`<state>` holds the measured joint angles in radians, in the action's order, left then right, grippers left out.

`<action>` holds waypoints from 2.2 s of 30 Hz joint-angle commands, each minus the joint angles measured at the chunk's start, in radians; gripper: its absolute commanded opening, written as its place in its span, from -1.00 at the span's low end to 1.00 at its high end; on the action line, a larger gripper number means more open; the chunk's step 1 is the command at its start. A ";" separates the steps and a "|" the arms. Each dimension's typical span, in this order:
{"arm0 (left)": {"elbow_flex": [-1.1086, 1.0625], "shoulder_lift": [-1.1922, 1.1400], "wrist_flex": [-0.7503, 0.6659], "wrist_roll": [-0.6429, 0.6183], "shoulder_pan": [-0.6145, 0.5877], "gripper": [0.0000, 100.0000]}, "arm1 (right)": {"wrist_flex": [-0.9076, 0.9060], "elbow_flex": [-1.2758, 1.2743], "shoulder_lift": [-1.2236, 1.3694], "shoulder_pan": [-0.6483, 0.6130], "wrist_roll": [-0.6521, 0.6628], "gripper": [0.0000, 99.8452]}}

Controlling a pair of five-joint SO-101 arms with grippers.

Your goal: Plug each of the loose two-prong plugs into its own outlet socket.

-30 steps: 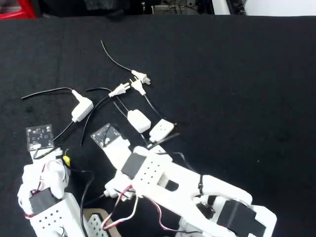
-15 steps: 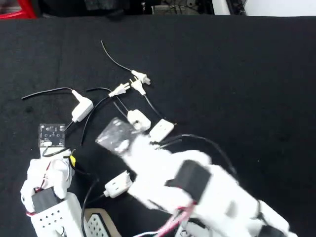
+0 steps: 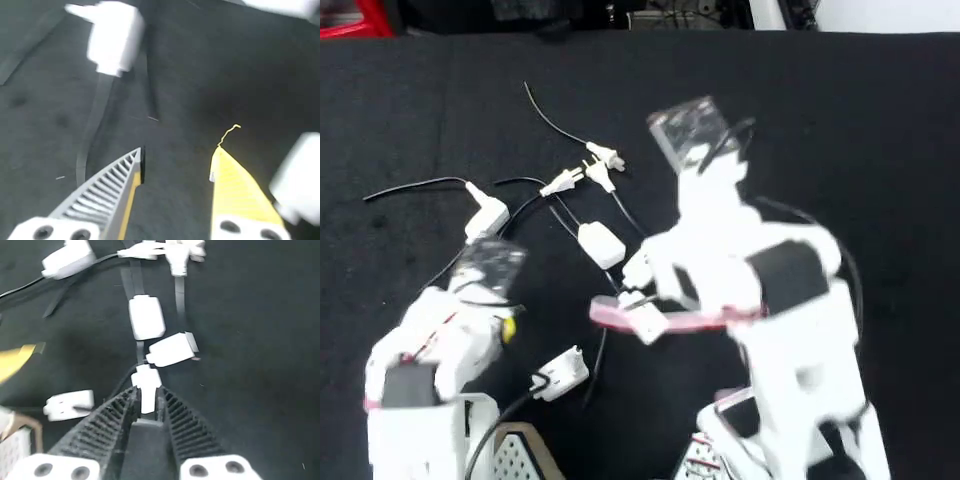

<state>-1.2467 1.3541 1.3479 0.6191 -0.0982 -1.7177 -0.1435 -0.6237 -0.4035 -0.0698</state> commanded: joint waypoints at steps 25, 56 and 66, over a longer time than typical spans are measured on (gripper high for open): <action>-0.019 -0.477 -0.264 -0.256 0.532 -0.47 | 0.080 0.053 0.226 0.238 -0.011 -0.91; 0.693 -0.655 0.077 -0.052 -0.133 -0.94 | 0.104 -0.028 0.225 0.238 -0.008 -0.92; 1.178 -1.290 0.031 -0.043 -0.251 -0.94 | 0.186 -0.220 0.220 0.199 0.006 -0.91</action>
<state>-0.2631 0.2340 1.3924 0.5700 -0.3284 -1.5888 -0.3046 -0.3982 -0.1903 -0.0713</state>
